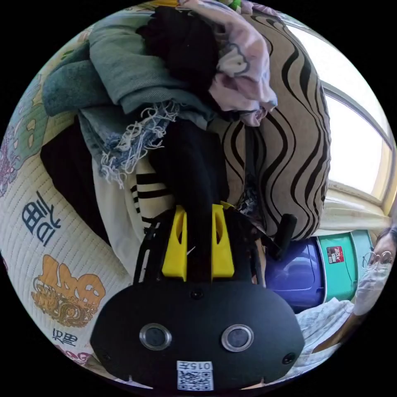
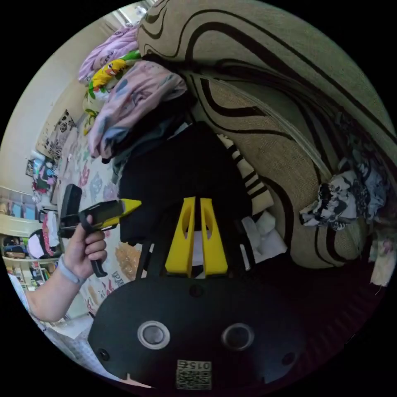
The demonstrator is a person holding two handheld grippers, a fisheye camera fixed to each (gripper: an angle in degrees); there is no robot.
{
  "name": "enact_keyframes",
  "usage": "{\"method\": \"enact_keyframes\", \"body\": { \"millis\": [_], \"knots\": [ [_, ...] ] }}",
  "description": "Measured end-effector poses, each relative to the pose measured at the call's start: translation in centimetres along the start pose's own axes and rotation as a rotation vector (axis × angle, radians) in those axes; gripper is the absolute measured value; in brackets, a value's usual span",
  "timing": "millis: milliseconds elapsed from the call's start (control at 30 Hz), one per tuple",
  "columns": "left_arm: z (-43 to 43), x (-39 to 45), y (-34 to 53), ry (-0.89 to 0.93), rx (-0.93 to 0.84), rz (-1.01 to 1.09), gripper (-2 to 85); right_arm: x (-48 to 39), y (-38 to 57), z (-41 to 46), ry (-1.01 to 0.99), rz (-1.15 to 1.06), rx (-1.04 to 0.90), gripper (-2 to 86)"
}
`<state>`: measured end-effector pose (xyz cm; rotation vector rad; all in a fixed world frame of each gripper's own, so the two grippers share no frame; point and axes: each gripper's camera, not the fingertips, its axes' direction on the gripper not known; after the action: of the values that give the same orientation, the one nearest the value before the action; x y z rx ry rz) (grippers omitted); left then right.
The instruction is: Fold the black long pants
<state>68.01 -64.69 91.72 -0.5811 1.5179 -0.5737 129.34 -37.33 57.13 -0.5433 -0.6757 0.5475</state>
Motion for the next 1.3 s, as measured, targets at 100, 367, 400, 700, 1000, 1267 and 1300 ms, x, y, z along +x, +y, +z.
{"method": "enact_keyframes", "body": {
  "millis": [100, 367, 400, 700, 1000, 1267, 1300],
  "knots": [
    [-0.9, 2.0, 2.6, 0.031, 0.028, 0.065, 6.8, 1.5, 3.5, -2.1, -0.212, 0.056, 0.104, 0.5],
    [-9.9, 6.9, 15.6, 0.214, 0.074, 0.176, 7.7, -2.7, 15.3, -10.2, -0.828, -0.068, 0.271, 0.1],
    [-11.7, 7.6, 18.2, 0.25, 0.085, 0.193, 8.4, -4.4, 17.1, -11.5, -0.9, -0.109, 0.282, 0.1],
    [-25.3, 11.7, 40.9, 0.228, 0.292, 0.331, 17.8, -23.5, 30.5, -20.6, -1.116, -0.55, 0.323, 0.1],
    [-36.1, 13.9, 64.1, 0.148, 0.466, 0.307, 21.0, -37.4, 43.7, -22.4, -1.283, -0.594, 0.269, 0.3],
    [-40.9, 15.9, 80.9, 0.036, 0.649, 0.348, 21.8, -45.3, 51.9, -22.4, -1.362, -0.673, 0.266, 0.3],
    [-40.8, 16.2, 82.1, 0.115, 0.676, 0.379, 22.8, -46.5, 52.8, -22.1, -1.365, -0.69, 0.258, 0.3]
  ]
}}
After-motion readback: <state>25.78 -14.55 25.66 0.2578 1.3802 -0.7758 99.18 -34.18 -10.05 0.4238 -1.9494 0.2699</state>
